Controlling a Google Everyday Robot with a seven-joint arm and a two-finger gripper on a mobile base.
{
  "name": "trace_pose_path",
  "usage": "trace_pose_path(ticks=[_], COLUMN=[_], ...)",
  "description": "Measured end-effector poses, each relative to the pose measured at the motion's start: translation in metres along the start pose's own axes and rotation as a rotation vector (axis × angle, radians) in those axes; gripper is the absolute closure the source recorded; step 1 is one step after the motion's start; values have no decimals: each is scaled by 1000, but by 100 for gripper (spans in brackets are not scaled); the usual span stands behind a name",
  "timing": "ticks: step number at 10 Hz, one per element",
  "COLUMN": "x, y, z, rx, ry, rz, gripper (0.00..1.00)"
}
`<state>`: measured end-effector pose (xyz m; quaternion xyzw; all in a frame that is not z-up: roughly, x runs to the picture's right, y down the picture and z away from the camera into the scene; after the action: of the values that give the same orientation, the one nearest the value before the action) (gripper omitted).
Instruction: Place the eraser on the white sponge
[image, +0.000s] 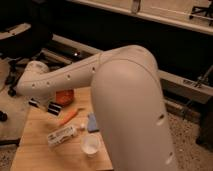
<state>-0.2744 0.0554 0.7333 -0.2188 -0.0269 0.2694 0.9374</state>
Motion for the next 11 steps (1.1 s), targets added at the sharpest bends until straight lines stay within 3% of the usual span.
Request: trace_pose_path(ticks=[3, 6, 11], x=[32, 76, 137], y=[-38, -74, -98], z=[-5, 6, 18], rx=[-11, -33, -32], ry=[-15, -20, 32], rz=[108, 205, 271], gripper=[100, 100, 100])
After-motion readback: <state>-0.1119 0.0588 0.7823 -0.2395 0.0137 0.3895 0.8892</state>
